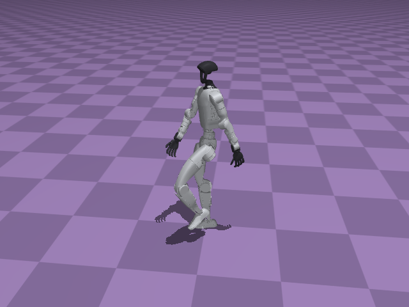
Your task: Upper body actions
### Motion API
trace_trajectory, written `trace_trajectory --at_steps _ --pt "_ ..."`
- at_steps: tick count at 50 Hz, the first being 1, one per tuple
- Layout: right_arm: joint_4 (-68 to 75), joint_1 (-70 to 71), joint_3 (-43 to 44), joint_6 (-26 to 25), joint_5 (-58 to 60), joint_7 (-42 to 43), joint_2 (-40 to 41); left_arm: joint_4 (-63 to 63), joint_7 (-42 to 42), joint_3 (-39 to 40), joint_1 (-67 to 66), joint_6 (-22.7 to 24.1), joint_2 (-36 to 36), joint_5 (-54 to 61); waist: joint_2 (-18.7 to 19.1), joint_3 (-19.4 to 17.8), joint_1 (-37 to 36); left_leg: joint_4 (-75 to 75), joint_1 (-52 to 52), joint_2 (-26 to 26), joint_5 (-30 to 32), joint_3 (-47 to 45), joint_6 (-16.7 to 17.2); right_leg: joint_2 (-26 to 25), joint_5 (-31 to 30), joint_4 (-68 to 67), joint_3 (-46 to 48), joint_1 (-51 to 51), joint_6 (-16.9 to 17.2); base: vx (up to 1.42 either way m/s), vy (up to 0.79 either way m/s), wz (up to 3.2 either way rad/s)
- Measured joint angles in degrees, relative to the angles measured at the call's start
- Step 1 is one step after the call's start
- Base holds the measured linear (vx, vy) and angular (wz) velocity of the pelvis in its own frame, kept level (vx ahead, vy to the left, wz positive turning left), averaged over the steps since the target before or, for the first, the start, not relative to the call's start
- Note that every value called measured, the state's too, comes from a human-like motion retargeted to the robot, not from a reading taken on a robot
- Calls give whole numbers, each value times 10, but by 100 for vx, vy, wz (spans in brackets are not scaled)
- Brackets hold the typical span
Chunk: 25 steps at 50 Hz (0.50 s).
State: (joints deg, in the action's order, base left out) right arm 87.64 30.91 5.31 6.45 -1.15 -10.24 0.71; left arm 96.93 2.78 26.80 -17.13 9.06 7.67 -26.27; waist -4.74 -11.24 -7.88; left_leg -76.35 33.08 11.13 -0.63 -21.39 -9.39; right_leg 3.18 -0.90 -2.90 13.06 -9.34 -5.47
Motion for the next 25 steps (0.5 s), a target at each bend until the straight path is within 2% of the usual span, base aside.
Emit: trace_trajectory --at_steps 8,10,12,13,15,17,25 --pt "1 -44 -22 6 9 3 10 -21 3 14 15 6 2 14 -5 45 20 270 -155 -86 45 24 42 8 8 3 -8 8 15 6 6 10" --pt "10 -58 -25 4 10 5 8 -26 5 21 23 7 4 21 1 64 33 391 -219 -105 68 30 56 -2 10 6 -7 13 17 13 7 39" --pt "15 -73 -28 4 9 8 9 -29 7 22 25 9 8 25 9 82 37 507 -275 -124 48 52 93 -17 12 5 -12 20 17 18 8 15" --pt "17 -79 -29 4 8 10 9 -29 9 21 27 10 11 26 12 87 38 546 -297 -128 25 53 99 -21 13 5 -13 21 18 20 10 4" --pt "24 -91 -33 5 10 14 8 -28 14 16 29 12 17 23 21 102 44 624 -346 -125 -40 19 104 -35 15 4 -13 26 19 20 8 7" --pt "32 -100 -36 3 16 14 7 -24 12 9 32 9 22 18 30 115 57 692 -373 -128 -63 17 99 -46 17 4 -8 30 22 20 9 17" --pt "30 -119 -39 17 21 9 -6 -19 0 1 59 3 31 9 16 113 66 740 -383 -143 -45 25 88 -33 16 0 1 37 36 8 8 6"
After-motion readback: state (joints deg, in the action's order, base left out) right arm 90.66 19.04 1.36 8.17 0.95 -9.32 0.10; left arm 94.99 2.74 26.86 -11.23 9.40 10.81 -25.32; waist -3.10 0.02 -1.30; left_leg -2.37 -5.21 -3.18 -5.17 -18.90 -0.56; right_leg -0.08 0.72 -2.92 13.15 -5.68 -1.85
